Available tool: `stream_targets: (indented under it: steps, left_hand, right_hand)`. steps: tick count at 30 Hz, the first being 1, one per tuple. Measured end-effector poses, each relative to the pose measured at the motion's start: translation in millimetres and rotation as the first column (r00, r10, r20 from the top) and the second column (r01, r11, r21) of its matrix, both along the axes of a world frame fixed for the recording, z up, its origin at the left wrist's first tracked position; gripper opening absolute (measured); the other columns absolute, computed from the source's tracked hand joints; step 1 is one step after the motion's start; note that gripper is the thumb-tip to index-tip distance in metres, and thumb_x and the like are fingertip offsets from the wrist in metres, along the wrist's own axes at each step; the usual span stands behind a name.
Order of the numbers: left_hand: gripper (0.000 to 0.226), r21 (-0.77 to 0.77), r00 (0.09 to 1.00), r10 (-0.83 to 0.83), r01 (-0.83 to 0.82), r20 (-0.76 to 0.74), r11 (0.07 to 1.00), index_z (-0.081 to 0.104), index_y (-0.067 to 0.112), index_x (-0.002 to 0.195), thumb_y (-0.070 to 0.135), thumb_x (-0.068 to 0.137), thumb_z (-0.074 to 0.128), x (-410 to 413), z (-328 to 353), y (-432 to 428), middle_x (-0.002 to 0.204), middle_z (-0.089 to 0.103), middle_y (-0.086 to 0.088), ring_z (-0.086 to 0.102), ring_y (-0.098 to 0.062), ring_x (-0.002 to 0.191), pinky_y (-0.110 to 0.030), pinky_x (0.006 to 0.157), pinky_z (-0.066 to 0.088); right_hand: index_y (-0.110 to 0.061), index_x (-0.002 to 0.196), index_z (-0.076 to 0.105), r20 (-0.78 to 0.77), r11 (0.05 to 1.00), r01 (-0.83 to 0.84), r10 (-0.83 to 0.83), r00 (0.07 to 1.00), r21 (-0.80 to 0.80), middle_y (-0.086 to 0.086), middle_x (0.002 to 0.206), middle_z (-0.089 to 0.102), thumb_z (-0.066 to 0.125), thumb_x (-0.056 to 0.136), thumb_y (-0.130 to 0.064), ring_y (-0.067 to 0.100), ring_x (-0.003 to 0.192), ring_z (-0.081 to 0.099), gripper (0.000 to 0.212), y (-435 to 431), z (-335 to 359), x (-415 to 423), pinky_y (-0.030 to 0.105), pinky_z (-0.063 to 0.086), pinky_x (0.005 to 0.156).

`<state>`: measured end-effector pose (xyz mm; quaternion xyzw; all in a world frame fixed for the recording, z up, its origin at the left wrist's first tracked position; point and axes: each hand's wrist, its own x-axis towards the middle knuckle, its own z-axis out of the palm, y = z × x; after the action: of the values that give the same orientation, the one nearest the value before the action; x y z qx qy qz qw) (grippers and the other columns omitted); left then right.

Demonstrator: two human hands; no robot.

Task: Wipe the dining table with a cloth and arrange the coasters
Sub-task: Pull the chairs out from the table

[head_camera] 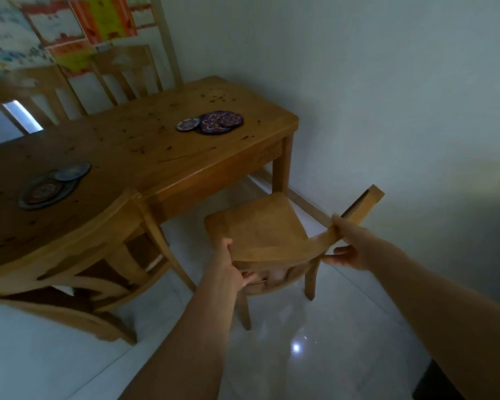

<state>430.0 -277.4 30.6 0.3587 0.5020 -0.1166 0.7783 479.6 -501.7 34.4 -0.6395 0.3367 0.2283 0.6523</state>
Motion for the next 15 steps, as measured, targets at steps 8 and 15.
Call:
stream_targets:
  steps: [8,15]
  left_hand:
    - [0.049,-0.078,0.992,0.124,-0.121,0.029,0.990,0.050,0.013,0.124,0.018,0.079,0.069,7,-8,21,0.119,0.052,-0.021,0.050,-0.046,0.112,-0.067,0.094,0.044]
    - [0.047,-0.077,0.984,0.170,-0.165,0.058,0.983,0.048,0.014,0.123,0.021,0.082,0.069,28,-19,35,0.118,0.049,-0.021,0.047,-0.047,0.114,-0.067,0.095,0.044]
  right_hand:
    - [-0.005,0.101,0.055,-0.040,0.993,0.094,-0.097,0.994,-0.072,0.021,0.105,0.064,0.066,0.084,-0.013,0.041,0.085,0.068,0.022,19,-23,28,0.050,0.059,0.054]
    - [-0.006,0.106,0.054,-0.045,0.996,0.081,-0.082,0.996,-0.027,0.022,0.105,0.064,0.067,0.085,-0.013,0.040,0.088,0.068,0.025,31,-19,48,0.047,0.055,0.040]
